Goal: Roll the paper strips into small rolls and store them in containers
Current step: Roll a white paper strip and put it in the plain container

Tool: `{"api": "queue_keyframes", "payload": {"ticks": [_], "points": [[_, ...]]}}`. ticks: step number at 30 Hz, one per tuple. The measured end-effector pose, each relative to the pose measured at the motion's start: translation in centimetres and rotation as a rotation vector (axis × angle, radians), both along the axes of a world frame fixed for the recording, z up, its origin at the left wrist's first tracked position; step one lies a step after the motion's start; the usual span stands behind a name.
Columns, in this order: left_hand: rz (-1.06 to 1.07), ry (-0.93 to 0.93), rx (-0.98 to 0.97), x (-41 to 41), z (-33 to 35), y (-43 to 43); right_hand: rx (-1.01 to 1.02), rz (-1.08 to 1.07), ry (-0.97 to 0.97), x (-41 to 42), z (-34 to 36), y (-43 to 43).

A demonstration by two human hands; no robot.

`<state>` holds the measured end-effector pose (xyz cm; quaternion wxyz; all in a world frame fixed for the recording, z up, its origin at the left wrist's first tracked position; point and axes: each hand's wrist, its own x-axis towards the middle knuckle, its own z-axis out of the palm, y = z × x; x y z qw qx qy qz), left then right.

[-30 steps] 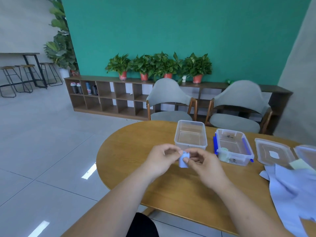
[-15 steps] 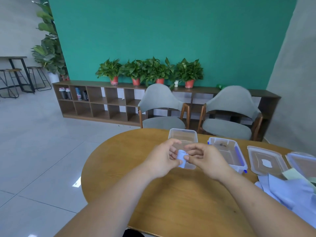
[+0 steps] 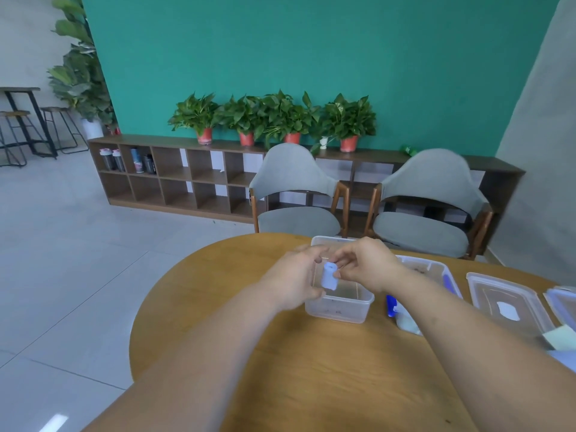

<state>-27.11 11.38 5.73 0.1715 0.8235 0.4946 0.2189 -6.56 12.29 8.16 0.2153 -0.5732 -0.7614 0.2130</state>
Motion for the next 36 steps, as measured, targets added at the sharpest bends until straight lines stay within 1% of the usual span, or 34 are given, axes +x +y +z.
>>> {"api": "queue_keyframes", "payload": {"ticks": [2, 5, 8, 13, 17, 24, 29, 32, 36], "points": [[-0.016, 0.119, 0.001, -0.5, -0.8, 0.5, -0.034, -0.007, -0.044, -0.2, -1.2, 1.2], [-0.02, 0.26, 0.028, -0.9, -2.1, 1.1, -0.124, 0.015, -0.059, -0.6, -3.1, 2.6], [-0.016, 0.33, 0.047, -1.1, -3.5, 1.8, -0.203, 0.028, -0.088, -0.7, -4.2, 4.0], [-0.025, 0.302, -0.002, -1.3, -4.4, 2.3, -0.306, 0.086, -0.109, -1.3, -5.1, 5.4], [-0.038, 0.348, 0.012, -1.4, -4.7, 2.5, -0.403, 0.121, -0.121, -1.5, -5.7, 6.1], [0.011, 0.315, 0.037, -0.9, -4.8, 3.1, -0.503, 0.194, -0.11, -1.9, -5.7, 7.0], [0.016, 0.324, 0.032, -0.9, -4.6, 3.4, -0.583, 0.205, -0.028, -1.8, -5.7, 7.3], [0.026, 0.315, 0.021, -1.0, -4.5, 3.5, -0.577, 0.167, 0.011, -1.9, -6.1, 7.4], [0.01, 0.307, 0.032, -0.6, -4.5, 3.4, -0.491, 0.117, 0.009, -2.5, -6.8, 7.4]]}}
